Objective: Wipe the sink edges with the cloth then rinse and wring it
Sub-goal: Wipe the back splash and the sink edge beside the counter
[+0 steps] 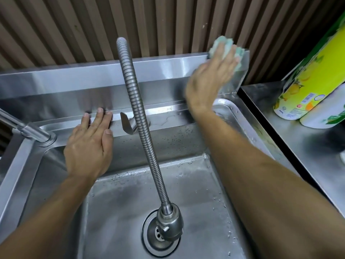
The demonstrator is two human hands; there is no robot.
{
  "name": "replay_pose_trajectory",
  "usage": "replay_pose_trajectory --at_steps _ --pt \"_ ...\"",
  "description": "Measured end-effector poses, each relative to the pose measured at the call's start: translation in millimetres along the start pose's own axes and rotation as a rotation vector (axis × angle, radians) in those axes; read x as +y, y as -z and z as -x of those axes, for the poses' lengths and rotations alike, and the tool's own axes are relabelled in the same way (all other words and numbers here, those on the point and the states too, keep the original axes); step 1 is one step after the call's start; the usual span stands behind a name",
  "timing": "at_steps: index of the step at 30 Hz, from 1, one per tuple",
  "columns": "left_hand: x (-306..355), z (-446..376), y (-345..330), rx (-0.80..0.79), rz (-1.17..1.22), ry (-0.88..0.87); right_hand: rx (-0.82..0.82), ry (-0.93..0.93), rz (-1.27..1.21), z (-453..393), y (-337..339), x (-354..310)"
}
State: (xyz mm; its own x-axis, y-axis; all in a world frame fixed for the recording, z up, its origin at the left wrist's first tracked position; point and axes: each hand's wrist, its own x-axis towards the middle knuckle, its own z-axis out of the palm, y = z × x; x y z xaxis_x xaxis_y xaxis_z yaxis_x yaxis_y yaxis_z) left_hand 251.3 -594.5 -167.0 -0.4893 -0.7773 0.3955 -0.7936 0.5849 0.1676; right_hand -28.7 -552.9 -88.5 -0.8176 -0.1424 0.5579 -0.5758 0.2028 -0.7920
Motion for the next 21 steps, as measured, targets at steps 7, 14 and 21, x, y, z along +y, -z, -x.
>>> replay_pose_trajectory --at_steps 7,14,21 --pt "-4 2 6 -0.009 -0.004 -0.036 -0.005 -0.127 -0.043 -26 22 24" --pt "-7 -1 5 -0.051 -0.034 -0.034 -0.714 0.420 -0.112 65 35 -13" --pt "-8 -2 2 -0.043 -0.016 -0.026 -0.943 0.475 -0.137 78 51 -28"
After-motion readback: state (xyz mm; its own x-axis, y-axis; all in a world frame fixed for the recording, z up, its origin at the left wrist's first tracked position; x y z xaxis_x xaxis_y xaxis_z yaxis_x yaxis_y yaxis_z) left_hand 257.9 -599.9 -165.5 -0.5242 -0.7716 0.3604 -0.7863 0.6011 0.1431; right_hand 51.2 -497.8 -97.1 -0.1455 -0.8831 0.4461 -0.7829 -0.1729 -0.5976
